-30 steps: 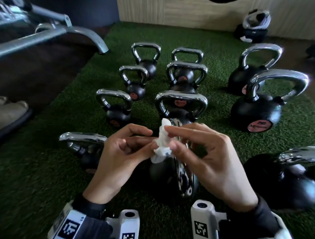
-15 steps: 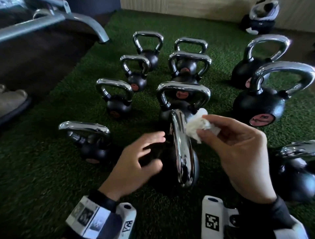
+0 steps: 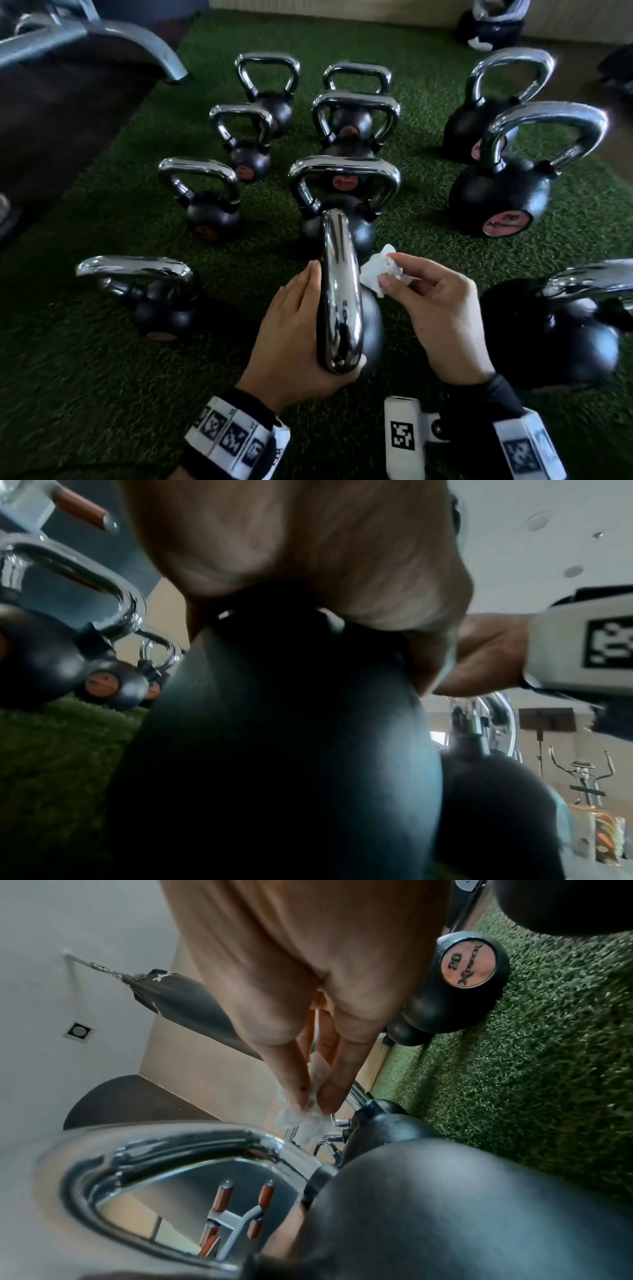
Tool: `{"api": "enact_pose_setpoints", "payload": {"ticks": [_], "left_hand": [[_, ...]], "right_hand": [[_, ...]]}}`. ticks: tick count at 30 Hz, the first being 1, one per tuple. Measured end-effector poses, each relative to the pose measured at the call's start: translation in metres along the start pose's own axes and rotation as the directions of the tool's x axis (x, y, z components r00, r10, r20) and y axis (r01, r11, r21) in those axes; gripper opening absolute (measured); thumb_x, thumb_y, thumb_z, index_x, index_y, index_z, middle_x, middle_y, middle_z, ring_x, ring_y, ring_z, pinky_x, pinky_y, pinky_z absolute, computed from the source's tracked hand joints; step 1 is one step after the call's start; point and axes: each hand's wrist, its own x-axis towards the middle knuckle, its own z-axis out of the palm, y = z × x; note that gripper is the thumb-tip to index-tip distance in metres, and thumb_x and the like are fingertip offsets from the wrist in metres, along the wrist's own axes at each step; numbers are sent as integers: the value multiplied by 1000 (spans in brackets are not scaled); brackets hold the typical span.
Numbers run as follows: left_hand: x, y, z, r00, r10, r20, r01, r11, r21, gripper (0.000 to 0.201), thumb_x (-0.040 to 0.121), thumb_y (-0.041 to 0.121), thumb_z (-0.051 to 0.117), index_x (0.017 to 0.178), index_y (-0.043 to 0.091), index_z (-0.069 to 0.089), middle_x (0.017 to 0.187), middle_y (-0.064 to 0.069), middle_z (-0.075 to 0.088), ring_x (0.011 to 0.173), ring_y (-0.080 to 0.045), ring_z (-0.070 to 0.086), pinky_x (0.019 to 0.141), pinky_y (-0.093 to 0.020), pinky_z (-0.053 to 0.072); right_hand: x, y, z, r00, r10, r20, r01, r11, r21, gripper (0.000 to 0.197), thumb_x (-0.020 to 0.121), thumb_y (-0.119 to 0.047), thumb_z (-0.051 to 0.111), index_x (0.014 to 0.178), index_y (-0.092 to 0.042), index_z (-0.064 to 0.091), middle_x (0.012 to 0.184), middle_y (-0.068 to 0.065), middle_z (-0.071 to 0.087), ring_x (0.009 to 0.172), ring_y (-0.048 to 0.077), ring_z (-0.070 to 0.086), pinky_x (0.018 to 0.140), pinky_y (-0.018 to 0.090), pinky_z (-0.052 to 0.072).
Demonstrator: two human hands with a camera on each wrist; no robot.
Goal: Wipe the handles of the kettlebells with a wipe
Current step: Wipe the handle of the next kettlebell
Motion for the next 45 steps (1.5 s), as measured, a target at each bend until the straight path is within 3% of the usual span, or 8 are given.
{"api": "enact_pose_setpoints", "payload": {"ticks": [6, 11, 18, 23, 30, 38, 41, 45], "left_hand": [[24, -4, -39, 970, 236, -57, -243, 951, -194, 87, 63, 58, 82, 137, 34, 44, 134, 13, 57, 126, -11, 54, 111, -12, 35], [30, -20, -39, 986, 162, 30, -145, 942, -302, 92, 60, 55, 93, 136, 50, 42, 140, 10, 61, 135, -8, 55, 113, -32, 44], [33, -32, -35, 987, 136, 89, -93, 924, -372, 87, 63, 47, 96, 138, 37, 54, 136, 6, 65, 131, -18, 61, 108, -49, 51], [33, -32, -40, 989, 83, 126, -35, 940, -340, 92, 57, 55, 95, 133, 63, 44, 137, 15, 62, 133, -7, 57, 113, -40, 48], [41, -36, -39, 982, 100, 158, -55, 962, -266, 106, 55, 55, 96, 141, 55, 33, 148, 12, 53, 139, -5, 49, 120, -29, 38], [45, -44, -38, 980, 95, 177, -44, 962, -271, 112, 58, 62, 91, 153, 34, 39, 154, 12, 47, 145, 1, 39, 115, -4, 20], [45, -47, -37, 977, 111, 182, -51, 951, -304, 112, 62, 58, 93, 154, 29, 37, 156, 19, 43, 146, 10, 33, 120, -10, 22], [45, -48, -37, 974, 72, 217, 13, 930, -367, 89, 60, 58, 91, 134, 27, 55, 132, 22, 60, 128, 5, 55, 113, -27, 45]], "right_hand": [[31, 13, 30, 999, -28, -47, 18, 977, -211, 32, 79, -16, 87, 109, -26, 81, 96, -10, 80, 88, 8, 76, 89, 31, 61], [49, 11, 49, 997, -65, -34, 46, 912, -407, 24, 86, -20, 82, 110, -17, 81, 98, -4, 79, 83, 1, 66, 72, -4, 42], [76, -5, 52, 966, -241, -95, 208, 939, -273, 16, 90, -22, 80, 105, -22, 83, 92, -8, 80, 80, 1, 71, 78, 24, 58], [80, 4, 43, 983, -183, 2, 180, 964, -195, 20, 89, -20, 81, 109, -22, 81, 94, -6, 81, 90, 16, 76, 86, 42, 63], [51, -21, 47, 865, -500, 43, 494, 834, -246, 24, 88, -1, 76, 110, -12, 80, 105, -6, 77, 94, -5, 70, 82, 7, 50], [58, -34, 52, 799, -588, 127, 595, 740, -315, 26, 89, 3, 74, 109, -11, 81, 105, -3, 76, 95, 5, 70, 84, 15, 55], [25, -44, 51, 725, -651, 227, 688, 661, -300, 23, 94, -1, 68, 110, -11, 81, 105, 1, 75, 97, 18, 71, 85, 28, 56], [-4, -49, 51, 723, -628, 287, 687, 694, -214, 25, 94, -2, 65, 109, -13, 81, 105, 0, 74, 99, 12, 69, 87, 18, 52]]}}
